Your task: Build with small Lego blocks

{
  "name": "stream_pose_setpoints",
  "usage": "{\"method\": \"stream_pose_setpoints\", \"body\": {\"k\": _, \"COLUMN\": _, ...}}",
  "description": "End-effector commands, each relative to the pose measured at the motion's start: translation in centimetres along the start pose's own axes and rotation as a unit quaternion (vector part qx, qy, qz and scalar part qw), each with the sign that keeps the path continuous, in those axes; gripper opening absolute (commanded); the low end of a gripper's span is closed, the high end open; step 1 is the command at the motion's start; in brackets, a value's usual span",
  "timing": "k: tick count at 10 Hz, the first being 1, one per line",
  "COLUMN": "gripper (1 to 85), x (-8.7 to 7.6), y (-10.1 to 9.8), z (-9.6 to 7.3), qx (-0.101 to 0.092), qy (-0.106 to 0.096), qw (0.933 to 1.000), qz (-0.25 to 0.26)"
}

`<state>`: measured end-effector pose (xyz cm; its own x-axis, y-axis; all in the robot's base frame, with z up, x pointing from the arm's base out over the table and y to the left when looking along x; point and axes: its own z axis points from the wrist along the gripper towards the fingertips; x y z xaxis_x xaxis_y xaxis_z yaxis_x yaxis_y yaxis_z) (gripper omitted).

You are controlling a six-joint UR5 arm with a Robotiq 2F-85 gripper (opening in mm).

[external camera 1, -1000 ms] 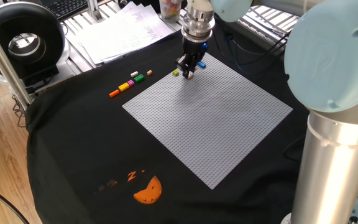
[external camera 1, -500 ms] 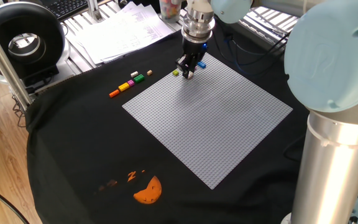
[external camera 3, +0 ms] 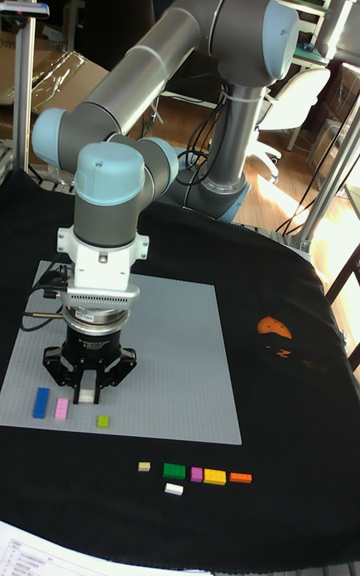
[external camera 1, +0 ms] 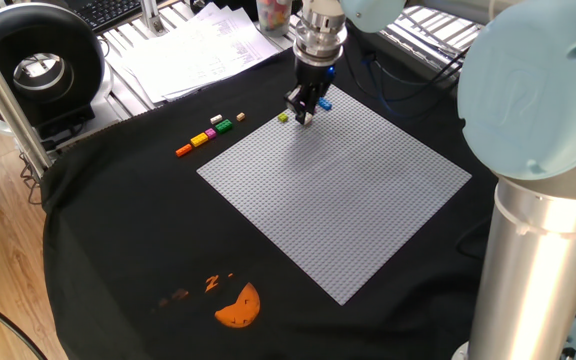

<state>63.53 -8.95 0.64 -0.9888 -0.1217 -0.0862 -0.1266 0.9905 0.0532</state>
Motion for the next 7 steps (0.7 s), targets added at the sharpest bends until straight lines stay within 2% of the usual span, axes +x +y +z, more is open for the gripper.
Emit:
{"method": "stream_pose_setpoints", "body": {"k": 1, "gripper": 21.3, "x": -0.33, "y": 0.22, "z": 0.01, "qx": -0.007, "qy": -0.007, "qw": 1.0, "qz": 0.001}}
{"method": "stream_pose_setpoints", "body": {"k": 2, "gripper": 29.0, "x": -0.59, "y": -0.22, "z": 0.01, "qx": 0.002, "qy": -0.012, "qw": 0.9999, "qz": -0.011}}
{"method": "stream_pose_setpoints", "body": {"k": 3, "gripper": 36.0, "x": -0.79, "y": -0.21, "z": 0.01, "qx": 0.001, "qy": -0.016, "qw": 0.9998, "qz": -0.015}}
{"method": "stream_pose_setpoints", "body": {"k": 4, "gripper": 39.7, "x": -0.89, "y": -0.38, "z": 0.01, "qx": 0.005, "qy": -0.017, "qw": 0.9996, "qz": -0.02}}
{"method": "stream_pose_setpoints", "body": {"k": 7, "gripper": 37.7, "x": -0.93, "y": -0.42, "z": -0.05, "qx": 0.006, "qy": -0.018, "qw": 0.9996, "qz": -0.019}}
